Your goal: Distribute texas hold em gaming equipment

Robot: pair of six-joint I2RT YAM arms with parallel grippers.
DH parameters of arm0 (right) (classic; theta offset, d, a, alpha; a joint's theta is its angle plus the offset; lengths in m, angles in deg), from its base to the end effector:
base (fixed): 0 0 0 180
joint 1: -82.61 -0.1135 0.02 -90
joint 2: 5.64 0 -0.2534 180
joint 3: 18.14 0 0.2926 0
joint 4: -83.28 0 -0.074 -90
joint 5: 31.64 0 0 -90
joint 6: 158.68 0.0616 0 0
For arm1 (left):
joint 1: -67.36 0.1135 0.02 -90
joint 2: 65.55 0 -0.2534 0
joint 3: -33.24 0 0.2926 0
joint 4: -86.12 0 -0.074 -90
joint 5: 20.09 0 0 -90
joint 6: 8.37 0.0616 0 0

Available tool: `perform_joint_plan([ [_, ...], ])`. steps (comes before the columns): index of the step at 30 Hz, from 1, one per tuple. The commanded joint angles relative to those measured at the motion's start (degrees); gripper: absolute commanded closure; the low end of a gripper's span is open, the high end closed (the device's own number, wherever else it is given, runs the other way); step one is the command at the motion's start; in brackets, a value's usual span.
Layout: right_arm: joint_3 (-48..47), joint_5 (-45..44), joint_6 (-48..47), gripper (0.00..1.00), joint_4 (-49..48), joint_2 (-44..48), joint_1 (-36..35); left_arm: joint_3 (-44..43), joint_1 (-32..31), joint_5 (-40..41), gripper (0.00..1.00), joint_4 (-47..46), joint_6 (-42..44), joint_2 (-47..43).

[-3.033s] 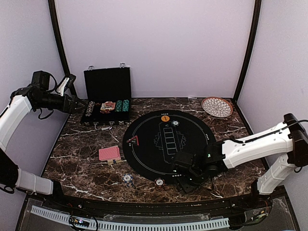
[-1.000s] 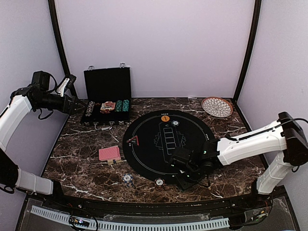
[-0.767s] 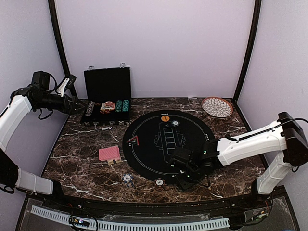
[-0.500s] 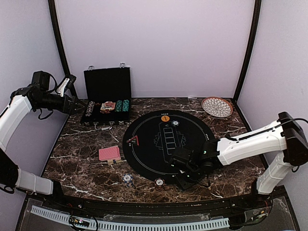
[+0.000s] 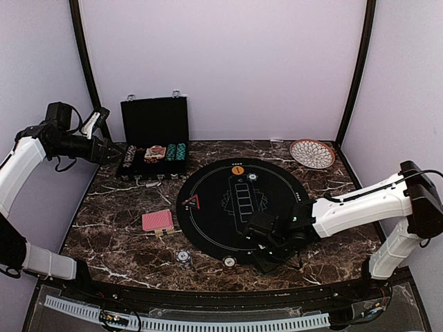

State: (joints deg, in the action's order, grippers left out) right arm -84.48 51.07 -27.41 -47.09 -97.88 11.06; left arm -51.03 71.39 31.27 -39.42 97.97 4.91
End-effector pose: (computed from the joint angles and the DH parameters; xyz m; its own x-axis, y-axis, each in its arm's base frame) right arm 0.1109 0.3076 0.1081 -0.8443 -0.4635 -0.2689 -0.4975 0.8644 0.0725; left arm 0.3140 -0.0164 0.3426 -0.5061 0.1846 -0.8425 0.5836 0.7925 -0.1769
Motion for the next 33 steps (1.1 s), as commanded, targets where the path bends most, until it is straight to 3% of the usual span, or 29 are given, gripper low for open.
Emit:
perform_joint_plan([
  [1, 0.20, -0.30, 0.31, 0.73, 0.75, 0.21, 0.39, -0.90, 0.27, -0.24, 0.01, 1.31, 0.82, -1.54],
  [10, -7.07, -2.99, -1.11, 0.92, 7.45, 1.58, 0.45, -1.18, 0.22, -0.46, 0.01, 1.36, 0.80, -1.50],
  [18, -16.82, -3.96, -3.97, 0.93, 10.42, -0.96, 2.15, -1.26, 0.28, -0.86, 0.01, 1.23, 0.63, -1.63],
  [23, -25.85, -4.33, -8.28, 0.93, 9.76, -9.43, 4.44, -1.21, 0.22, -1.19, 0.01, 0.99, 0.56, -1.85],
  [33, -53.37, -2.39, -15.19, 0.93, 8.27, -33.32, 7.70, -1.16, 0.23, -2.12, 0.01, 0.71, 0.00, -2.61],
])
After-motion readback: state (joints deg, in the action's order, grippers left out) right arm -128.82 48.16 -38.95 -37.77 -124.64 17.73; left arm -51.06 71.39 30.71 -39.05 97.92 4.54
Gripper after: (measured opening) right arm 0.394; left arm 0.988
